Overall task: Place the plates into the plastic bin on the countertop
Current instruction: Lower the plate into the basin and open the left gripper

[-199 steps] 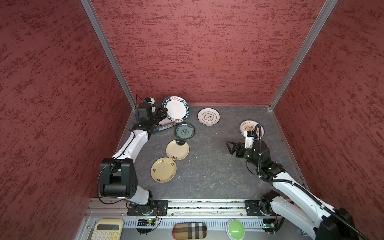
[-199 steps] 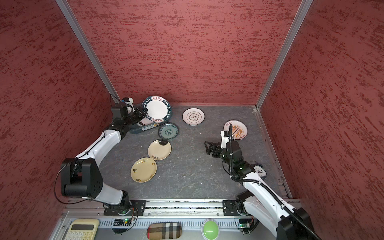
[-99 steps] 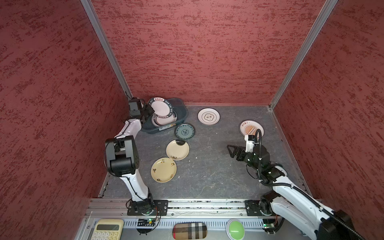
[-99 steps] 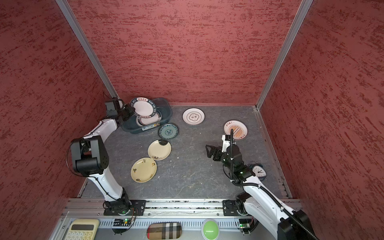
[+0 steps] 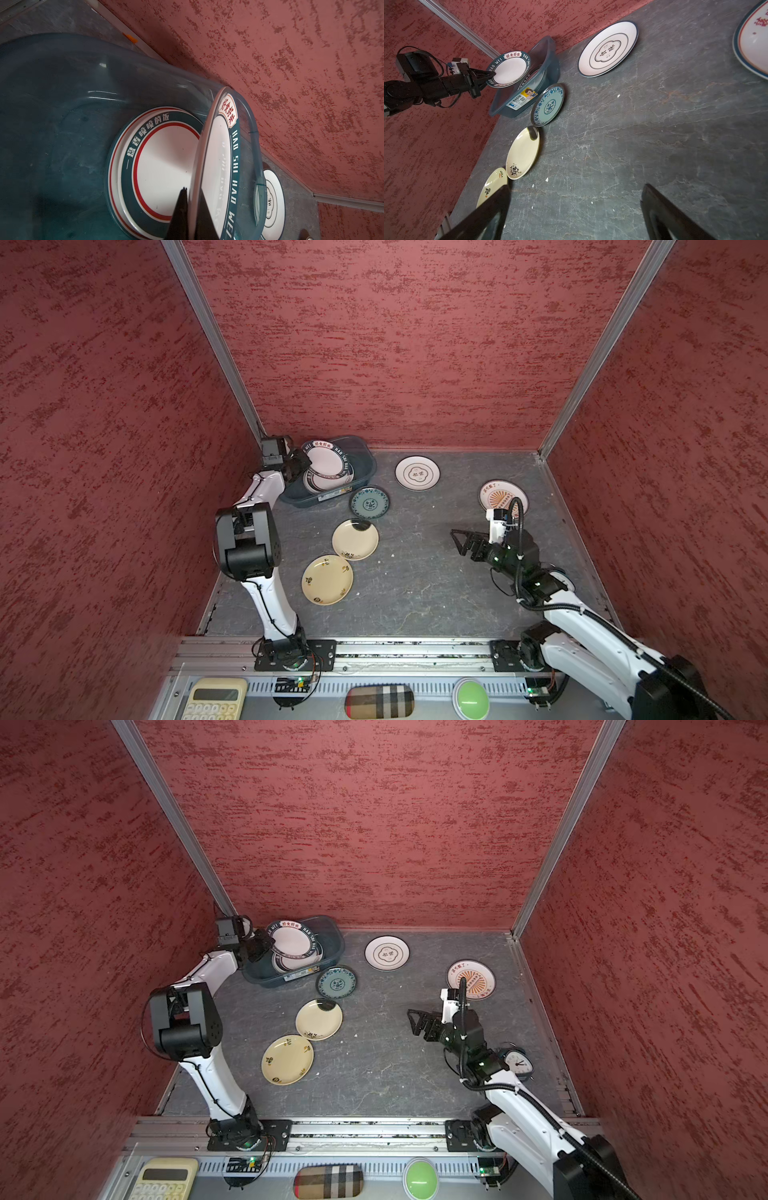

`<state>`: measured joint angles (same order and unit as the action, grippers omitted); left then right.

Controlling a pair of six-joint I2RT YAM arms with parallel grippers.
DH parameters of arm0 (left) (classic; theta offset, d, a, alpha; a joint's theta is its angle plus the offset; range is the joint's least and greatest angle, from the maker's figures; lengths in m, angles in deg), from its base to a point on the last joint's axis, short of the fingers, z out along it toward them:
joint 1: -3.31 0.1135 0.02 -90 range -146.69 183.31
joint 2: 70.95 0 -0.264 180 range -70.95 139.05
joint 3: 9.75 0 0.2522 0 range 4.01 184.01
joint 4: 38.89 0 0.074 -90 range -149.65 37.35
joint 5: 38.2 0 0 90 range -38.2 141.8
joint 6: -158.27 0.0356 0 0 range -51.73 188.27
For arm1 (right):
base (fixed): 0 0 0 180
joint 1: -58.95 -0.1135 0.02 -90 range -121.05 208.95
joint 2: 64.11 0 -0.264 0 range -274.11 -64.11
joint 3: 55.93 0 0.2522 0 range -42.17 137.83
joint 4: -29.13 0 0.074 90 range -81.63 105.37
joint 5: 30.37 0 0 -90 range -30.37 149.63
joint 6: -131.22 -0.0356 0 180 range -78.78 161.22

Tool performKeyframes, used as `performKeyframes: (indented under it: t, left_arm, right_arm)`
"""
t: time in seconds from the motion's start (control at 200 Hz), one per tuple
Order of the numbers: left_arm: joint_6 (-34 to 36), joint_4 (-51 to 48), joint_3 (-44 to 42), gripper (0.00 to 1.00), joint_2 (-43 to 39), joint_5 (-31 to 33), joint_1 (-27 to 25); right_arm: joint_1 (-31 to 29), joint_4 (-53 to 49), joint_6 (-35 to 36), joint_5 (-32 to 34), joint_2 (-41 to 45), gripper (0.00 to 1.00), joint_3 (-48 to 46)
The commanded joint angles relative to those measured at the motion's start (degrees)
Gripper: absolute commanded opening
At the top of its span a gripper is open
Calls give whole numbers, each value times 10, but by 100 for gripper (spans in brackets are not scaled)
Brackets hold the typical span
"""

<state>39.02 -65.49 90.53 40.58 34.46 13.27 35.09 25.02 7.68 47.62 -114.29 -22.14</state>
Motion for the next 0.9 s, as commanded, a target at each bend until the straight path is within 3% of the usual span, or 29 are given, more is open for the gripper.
performKeyframes:
  t: [0.0, 0.306, 0.481, 0.576, 0.807, 0.897]
  left_arm:
    - [38, -24, 26, 0, 15, 19, -11]
    - [47, -49, 43, 0, 42, 31, -17]
    - [50, -64, 54, 11, 59, 29, -19]
    - [59, -73, 60, 24, 62, 29, -21]
    - [91, -87, 61, 31, 56, 57, -30]
    - [98, -97, 68, 45, 60, 68, -36]
  right_arm:
    - [0, 19, -6, -4, -4, 99, -3]
    - [0, 11, -8, -2, -9, 99, 0]
    - [0, 2, -9, 3, -7, 99, 0]
    - [0, -8, -5, 6, -5, 99, 4]
    - [0, -34, -2, 19, 4, 99, 16]
    - [0, -62, 4, 38, 0, 99, 28]
